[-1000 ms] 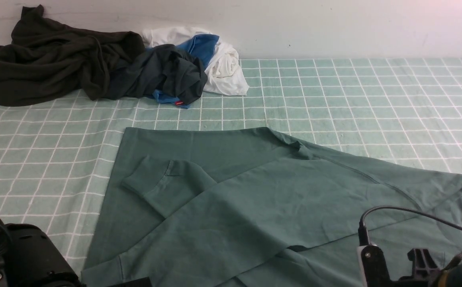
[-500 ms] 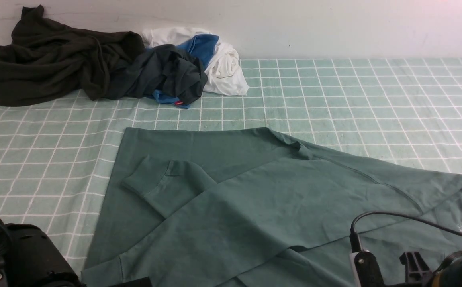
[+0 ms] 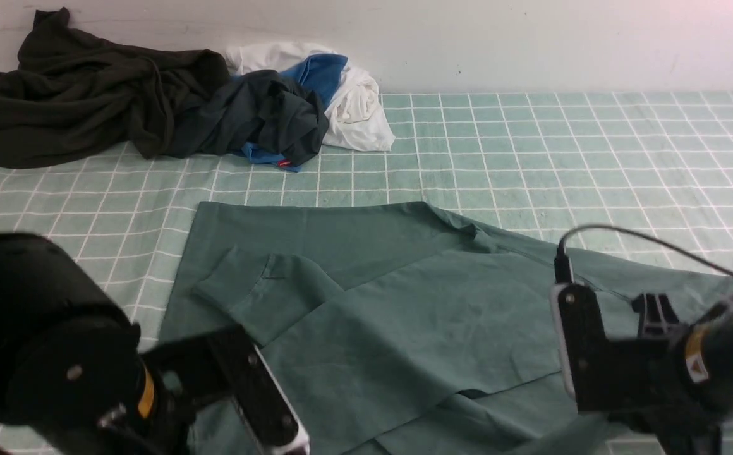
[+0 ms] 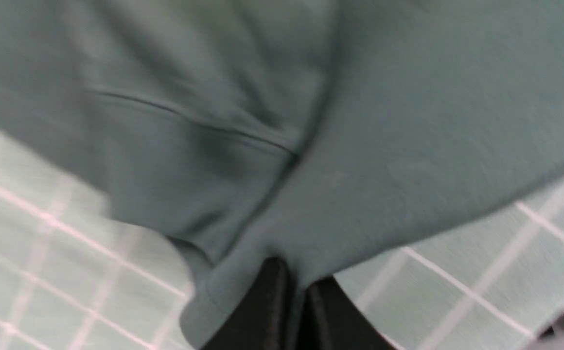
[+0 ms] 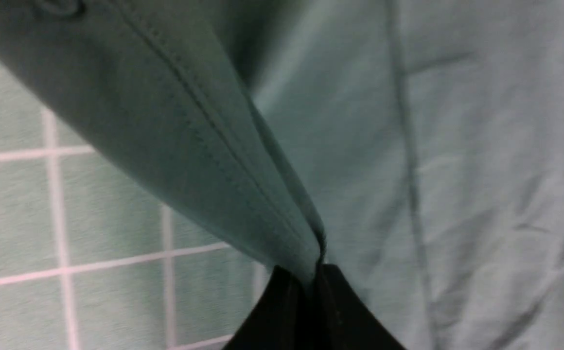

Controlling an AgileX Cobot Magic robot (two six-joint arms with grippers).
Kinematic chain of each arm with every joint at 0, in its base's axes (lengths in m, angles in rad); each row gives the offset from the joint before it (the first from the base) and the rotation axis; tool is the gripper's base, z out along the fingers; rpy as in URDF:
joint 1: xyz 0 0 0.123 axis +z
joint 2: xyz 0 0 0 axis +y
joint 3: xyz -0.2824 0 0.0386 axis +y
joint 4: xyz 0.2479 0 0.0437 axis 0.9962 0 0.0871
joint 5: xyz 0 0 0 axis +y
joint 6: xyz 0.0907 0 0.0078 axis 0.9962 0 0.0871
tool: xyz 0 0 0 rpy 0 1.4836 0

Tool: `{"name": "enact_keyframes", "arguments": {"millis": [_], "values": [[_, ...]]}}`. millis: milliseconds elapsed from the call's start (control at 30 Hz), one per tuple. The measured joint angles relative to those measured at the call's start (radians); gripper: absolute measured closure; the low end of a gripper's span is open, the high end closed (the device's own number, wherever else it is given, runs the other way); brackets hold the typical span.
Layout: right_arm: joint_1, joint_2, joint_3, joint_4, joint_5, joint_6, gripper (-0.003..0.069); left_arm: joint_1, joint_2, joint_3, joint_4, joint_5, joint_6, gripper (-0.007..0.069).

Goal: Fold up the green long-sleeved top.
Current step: Use both arms to drag the lower edge of the fabric forward and fold it over the upper edge

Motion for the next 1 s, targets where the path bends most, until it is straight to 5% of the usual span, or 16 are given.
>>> {"name": "enact_keyframes", "arguments": {"millis": [367, 667, 1000], "values": [[-0.215, 0.251, -0.38, 0.077, 0.011, -0.008, 0.0648, 0.283, 0.313, -0.489, 0.035, -0.025, 0.091, 0.0615], [-0.302, 0.507, -0.649, 0.104, 0.04, -0.009, 0.0648, 0.365, 0.647, -0.862, 0.109, -0.029, 0.092, 0.0615], [-0.332, 0.696, -0.753, 0.125, -0.081, 0.033, 0.0648, 0.42, 0.862, -1.025, 0.109, -0.113, 0.095, 0.0615]]}}
